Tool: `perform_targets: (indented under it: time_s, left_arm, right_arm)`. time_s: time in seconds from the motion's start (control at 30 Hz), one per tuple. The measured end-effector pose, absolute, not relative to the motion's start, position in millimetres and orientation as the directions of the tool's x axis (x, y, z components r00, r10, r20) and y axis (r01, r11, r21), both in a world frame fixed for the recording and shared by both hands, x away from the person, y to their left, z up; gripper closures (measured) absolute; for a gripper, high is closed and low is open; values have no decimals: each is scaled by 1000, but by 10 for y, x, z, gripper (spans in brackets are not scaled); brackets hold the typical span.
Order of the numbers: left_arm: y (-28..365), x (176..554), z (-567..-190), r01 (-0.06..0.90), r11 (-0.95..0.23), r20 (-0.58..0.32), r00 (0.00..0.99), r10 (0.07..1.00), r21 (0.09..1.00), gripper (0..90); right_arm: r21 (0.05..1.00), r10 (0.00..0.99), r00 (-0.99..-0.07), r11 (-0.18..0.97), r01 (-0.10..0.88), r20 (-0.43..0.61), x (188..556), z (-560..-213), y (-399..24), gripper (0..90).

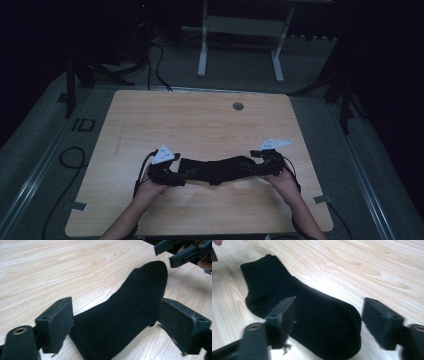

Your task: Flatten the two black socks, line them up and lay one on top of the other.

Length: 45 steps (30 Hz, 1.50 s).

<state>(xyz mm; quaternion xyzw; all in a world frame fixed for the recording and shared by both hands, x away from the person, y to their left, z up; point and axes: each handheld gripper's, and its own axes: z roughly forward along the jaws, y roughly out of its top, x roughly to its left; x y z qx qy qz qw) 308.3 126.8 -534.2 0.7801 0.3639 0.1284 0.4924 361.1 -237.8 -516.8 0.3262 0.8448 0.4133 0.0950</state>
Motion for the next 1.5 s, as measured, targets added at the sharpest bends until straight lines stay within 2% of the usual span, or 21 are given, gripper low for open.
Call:
perform_targets:
  time_s: [0.13,0.47,1.2,1.5]
  left_arm:
    - [1303,3060,-5361,430,-256,-133,692,710,866,79]
    - [1419,2974,-5398,419,-281,-89,676,732,864,76]
    - [1896,2748,-5517,448,-230,-115,619,777,864,78]
    - [2095,2554,-5607,467,-226,-112,592,798,855,78]
  right_arm:
    - [762,631,-771,455,461,90,3595,-5184,-2383,128]
    - [789,651,-758,442,426,45,3583,-5233,-2467,132]
    - [765,733,-680,441,470,-6,3489,-5354,-2959,135]
    - [752,765,-645,422,507,6,3423,-5456,-3181,135]
